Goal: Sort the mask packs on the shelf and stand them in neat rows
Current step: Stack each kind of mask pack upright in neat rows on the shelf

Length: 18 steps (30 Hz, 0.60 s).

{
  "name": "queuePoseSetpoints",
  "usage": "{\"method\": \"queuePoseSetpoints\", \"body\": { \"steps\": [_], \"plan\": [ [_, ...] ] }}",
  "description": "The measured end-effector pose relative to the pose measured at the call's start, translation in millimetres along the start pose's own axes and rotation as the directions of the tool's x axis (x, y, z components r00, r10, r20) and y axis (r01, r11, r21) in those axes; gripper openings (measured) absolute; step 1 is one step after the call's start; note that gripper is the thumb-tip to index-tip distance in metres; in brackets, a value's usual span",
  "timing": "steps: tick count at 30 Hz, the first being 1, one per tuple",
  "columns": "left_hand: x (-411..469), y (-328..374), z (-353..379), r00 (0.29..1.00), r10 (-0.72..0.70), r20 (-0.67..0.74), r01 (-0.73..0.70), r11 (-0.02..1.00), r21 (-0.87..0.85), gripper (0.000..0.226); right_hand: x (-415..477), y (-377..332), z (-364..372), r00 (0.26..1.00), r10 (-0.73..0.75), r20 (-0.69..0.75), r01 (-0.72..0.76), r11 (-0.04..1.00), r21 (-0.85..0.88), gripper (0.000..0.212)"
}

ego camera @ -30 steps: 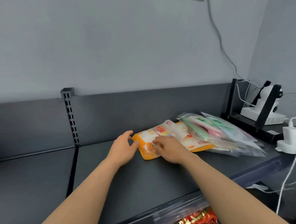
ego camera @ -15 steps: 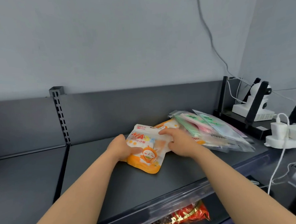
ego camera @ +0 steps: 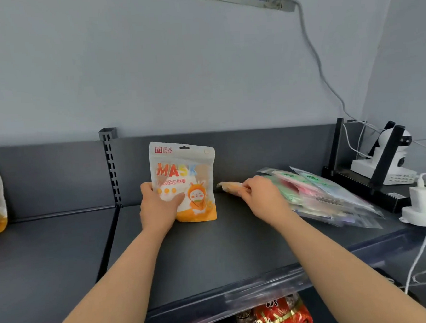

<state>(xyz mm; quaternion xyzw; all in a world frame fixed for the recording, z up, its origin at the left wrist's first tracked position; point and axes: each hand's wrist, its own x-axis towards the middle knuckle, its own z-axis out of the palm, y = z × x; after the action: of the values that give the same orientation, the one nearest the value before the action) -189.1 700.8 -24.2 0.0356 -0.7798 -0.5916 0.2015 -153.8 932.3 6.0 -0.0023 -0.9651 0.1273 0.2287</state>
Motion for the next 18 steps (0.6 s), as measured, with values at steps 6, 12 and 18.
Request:
{"method": "queuePoseSetpoints", "body": {
  "steps": [6,12,18],
  "plan": [
    [-5.1,4.4,2.5,0.997,0.08,0.007,-0.076,0.969,-0.233,0.037,32.0,-35.9,-9.6,0.984,0.176,0.007,-0.172,0.947,0.271,0.031],
    [-7.4,-1.6,3.2,0.971,0.183,0.152,-0.135,0.949,-0.286,0.019,54.1,-47.7,1.6,0.891,0.396,0.223,-0.437,0.61,0.661,0.024],
    [-7.8,1.7,2.1,0.913,0.26,0.316,-0.206,0.959,-0.193,0.031,59.9,-58.0,17.3,0.829,0.403,0.387,-0.533,0.36,0.766,0.014]
  ]
}}
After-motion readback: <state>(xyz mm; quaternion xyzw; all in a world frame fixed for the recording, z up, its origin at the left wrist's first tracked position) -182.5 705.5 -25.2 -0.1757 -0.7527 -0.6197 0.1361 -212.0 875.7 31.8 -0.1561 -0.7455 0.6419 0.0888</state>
